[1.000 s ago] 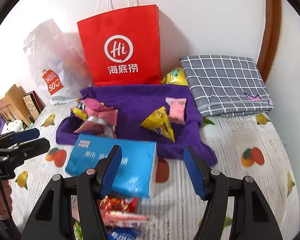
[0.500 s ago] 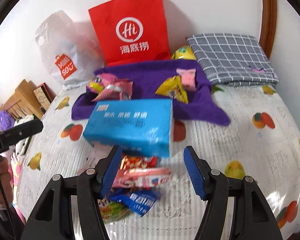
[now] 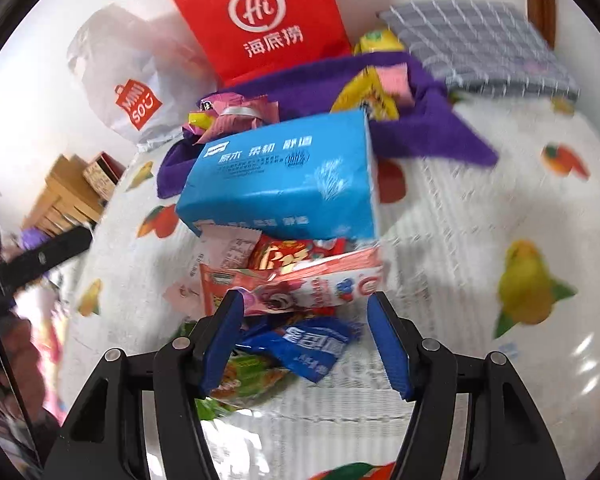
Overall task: Organize snacks
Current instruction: 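Withdraw both tools from the towel back toward the snack pile, then grasp the blue snack bag with the right tool while the left tool grasps the pale pink packet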
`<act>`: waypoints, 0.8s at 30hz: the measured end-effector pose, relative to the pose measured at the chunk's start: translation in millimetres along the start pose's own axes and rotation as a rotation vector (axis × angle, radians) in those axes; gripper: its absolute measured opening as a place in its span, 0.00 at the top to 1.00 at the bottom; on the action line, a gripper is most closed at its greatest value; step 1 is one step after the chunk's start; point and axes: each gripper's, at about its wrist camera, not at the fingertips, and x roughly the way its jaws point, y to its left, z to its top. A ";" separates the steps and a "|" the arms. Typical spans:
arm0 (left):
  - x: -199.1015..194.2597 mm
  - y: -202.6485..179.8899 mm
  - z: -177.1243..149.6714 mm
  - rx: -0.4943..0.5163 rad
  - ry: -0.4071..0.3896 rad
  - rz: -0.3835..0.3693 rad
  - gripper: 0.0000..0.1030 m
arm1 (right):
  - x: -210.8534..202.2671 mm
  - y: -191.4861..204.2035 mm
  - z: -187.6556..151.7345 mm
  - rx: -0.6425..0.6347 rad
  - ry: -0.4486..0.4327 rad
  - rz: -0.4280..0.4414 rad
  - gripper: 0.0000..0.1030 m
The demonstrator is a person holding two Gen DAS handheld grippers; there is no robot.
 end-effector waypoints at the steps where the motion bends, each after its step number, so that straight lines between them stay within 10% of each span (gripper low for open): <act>1: 0.1 1.4 -0.7 -0.001 0.000 -0.005 0.25 | 2.0 1.0 0.9 0.007 0.002 -0.001 0.37; 24: 16.8 8.4 -11.1 -0.033 0.022 -0.049 0.25 | 20.6 -24.1 29.1 0.231 -0.042 0.018 0.37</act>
